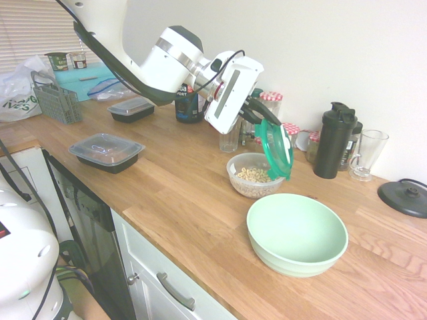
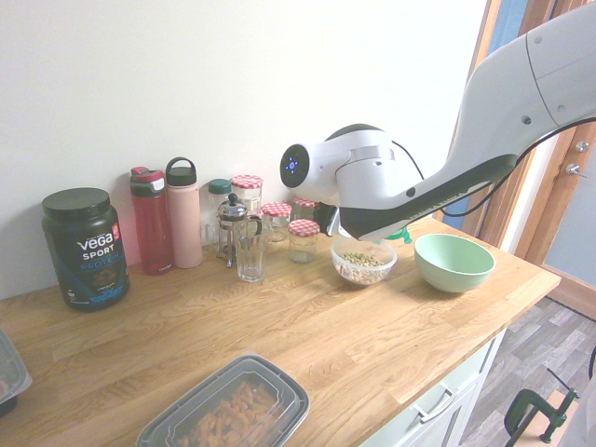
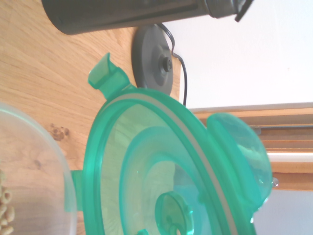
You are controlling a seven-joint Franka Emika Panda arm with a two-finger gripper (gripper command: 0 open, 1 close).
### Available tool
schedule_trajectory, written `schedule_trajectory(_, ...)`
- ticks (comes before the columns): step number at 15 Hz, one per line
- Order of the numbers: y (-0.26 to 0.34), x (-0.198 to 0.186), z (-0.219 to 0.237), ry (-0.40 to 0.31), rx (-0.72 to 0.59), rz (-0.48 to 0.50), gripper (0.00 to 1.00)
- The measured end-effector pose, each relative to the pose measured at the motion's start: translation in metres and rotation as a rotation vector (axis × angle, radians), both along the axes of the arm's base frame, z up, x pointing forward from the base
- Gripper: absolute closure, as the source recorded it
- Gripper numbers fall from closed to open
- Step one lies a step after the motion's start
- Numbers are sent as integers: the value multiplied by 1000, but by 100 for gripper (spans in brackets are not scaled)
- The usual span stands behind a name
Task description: Cover the lid of food container
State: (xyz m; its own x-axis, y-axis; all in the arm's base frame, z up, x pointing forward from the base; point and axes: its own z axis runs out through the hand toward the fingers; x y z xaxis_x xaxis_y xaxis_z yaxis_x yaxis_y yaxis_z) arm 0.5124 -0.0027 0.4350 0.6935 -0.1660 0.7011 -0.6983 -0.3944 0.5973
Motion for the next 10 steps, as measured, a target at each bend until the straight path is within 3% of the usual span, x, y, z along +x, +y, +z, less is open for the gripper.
schedule_trajectory(5, 5, -1, -1, 3, -5, 1, 100)
schedule_trajectory(6, 5, -1, 0, 6, -9, -4, 0)
schedule_trajectory(10, 15, -3, -2, 12, -11, 2, 0)
